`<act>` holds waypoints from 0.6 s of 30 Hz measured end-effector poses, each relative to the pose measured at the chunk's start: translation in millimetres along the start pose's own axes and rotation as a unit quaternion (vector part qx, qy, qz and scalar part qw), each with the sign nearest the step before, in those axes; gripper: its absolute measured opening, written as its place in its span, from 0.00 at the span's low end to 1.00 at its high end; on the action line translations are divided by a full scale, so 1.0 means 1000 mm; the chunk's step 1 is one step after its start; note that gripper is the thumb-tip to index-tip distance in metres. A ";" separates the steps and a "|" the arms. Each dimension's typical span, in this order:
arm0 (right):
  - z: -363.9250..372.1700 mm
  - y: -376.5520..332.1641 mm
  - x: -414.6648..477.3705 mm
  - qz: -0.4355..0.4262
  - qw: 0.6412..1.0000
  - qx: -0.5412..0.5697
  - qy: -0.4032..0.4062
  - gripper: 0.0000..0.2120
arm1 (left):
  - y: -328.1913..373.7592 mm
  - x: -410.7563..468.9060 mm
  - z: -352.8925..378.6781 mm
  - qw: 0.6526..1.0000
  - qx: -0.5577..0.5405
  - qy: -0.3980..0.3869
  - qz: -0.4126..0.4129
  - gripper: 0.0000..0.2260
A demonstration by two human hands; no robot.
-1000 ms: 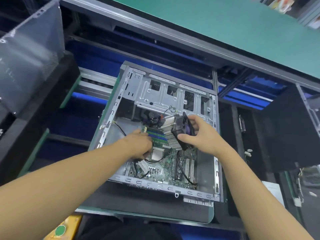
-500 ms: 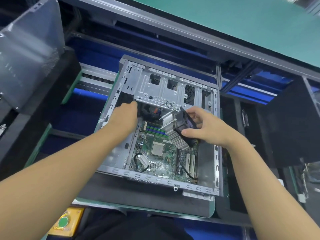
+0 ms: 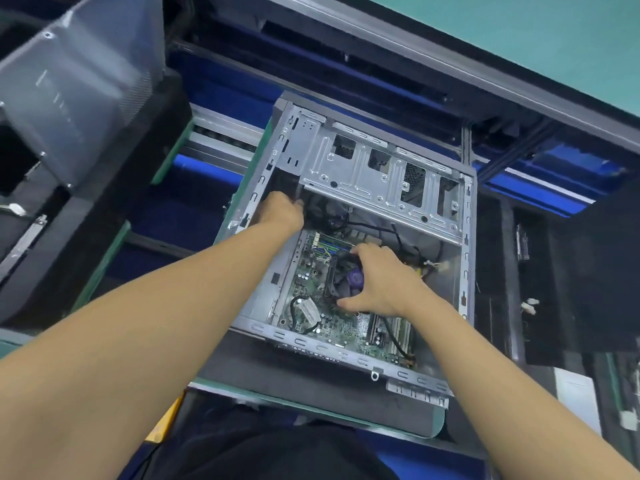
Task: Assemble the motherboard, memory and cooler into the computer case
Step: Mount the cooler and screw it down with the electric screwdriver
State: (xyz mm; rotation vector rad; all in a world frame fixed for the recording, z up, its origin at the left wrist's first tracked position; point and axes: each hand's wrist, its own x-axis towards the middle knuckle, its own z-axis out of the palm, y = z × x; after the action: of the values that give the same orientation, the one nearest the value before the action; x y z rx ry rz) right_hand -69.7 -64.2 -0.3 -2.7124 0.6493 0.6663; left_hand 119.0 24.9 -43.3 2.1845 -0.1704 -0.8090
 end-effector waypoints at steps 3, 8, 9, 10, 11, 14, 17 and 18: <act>0.012 0.001 -0.002 -0.009 1.000 0.001 0.030 0.46 | 0.003 0.002 0.004 0.986 -0.147 -0.059 -0.056 0.15; 0.019 -0.007 0.000 -0.030 0.996 -0.019 0.078 0.45 | 0.007 0.003 0.007 0.950 -0.266 -0.064 -0.147 0.10; 0.021 -0.008 -0.002 -0.034 0.996 -0.026 0.081 0.45 | 0.008 0.004 0.007 0.949 -0.272 -0.063 -0.150 0.09; 0.023 -0.009 -0.003 -0.035 0.996 -0.028 0.082 0.46 | 0.010 0.003 0.006 0.948 -0.273 -0.063 -0.152 0.09; 0.026 -0.010 -0.004 -0.036 0.995 -0.029 0.084 0.46 | 0.010 0.005 0.008 0.948 -0.271 -0.063 -0.153 0.09; 0.029 -0.008 -0.006 -0.045 0.994 -0.035 0.094 0.46 | 0.013 0.004 0.009 0.952 -0.255 -0.069 -0.157 0.11; 0.029 -0.005 -0.007 -0.042 0.994 -0.007 0.102 0.46 | 0.012 0.006 0.013 0.958 -0.232 -0.066 -0.158 0.12; 0.030 -0.004 -0.009 -0.041 0.994 0.003 0.098 0.46 | 0.010 0.006 0.013 0.961 -0.222 -0.063 -0.151 0.11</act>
State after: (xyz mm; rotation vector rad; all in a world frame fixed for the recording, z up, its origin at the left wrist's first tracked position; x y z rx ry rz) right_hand -85.6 -46.9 -21.0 -2.8055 0.5782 0.3805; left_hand 117.5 7.5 -45.2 1.7536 0.2664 -1.0440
